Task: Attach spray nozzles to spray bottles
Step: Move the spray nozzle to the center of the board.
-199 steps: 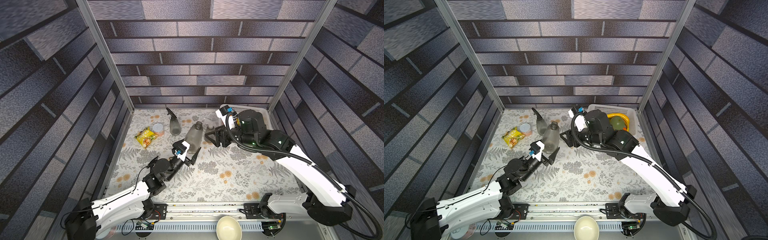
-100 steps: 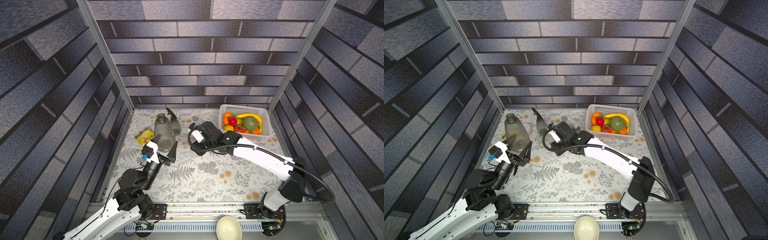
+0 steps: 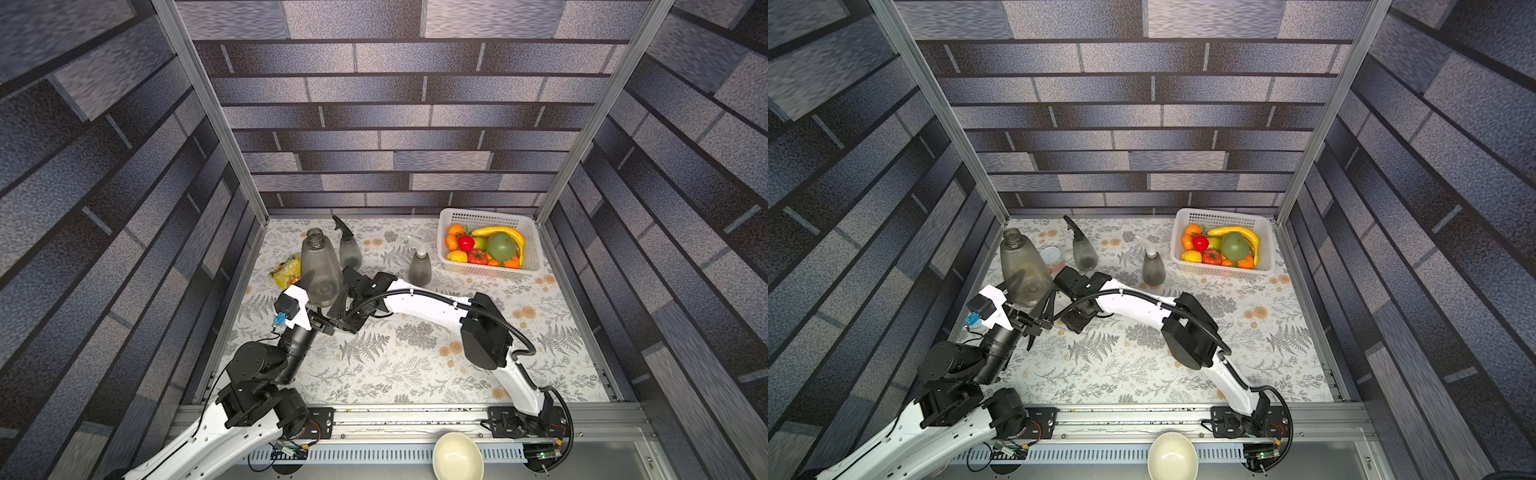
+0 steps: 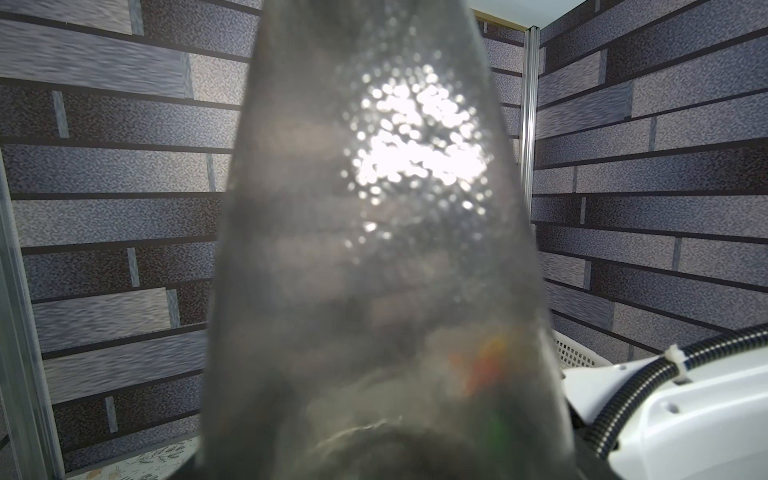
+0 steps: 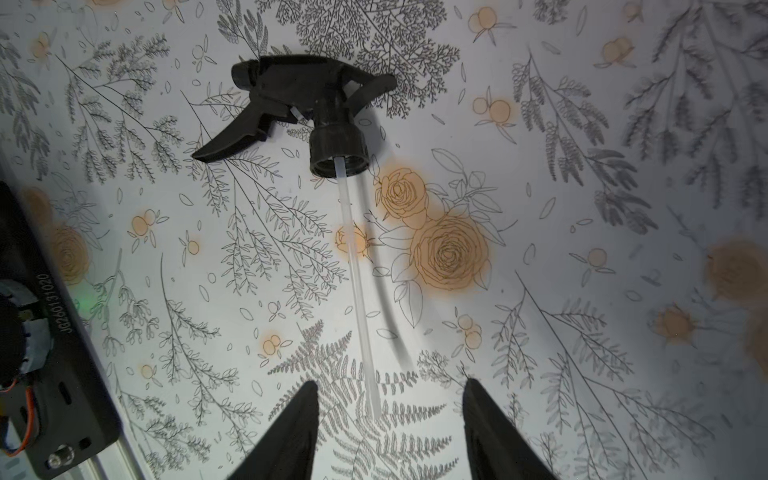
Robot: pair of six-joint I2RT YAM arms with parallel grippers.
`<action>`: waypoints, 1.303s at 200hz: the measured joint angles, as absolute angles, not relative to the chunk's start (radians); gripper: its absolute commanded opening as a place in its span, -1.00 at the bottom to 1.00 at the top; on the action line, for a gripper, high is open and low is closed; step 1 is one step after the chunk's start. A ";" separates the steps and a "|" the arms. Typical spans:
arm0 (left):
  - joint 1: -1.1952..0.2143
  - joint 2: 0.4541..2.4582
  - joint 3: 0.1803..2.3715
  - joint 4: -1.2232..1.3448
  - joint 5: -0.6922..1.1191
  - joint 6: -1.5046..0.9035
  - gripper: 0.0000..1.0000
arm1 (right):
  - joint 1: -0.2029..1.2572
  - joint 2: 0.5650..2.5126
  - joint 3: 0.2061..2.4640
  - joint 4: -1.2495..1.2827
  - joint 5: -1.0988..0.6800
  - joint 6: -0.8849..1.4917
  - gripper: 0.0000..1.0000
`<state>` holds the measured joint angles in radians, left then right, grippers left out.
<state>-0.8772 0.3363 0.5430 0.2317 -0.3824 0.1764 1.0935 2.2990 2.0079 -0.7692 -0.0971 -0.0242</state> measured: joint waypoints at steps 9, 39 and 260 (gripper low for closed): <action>-0.877 0.336 0.543 0.230 -0.382 0.176 0.63 | 1.096 2.328 2.025 -0.777 -0.104 -0.029 0.13; -0.878 0.336 0.543 0.227 -0.382 0.176 0.63 | 1.103 2.417 2.100 -0.816 -0.133 -0.037 -0.05; -0.883 0.521 0.426 0.390 -0.312 0.072 0.64 | 1.041 1.677 1.061 -0.650 -0.073 0.449 -0.10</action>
<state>-0.8829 0.5209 0.4259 0.3901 -0.3122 0.0719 1.0412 1.6768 1.0607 -0.6498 -0.0731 0.4492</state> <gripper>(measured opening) 0.830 0.436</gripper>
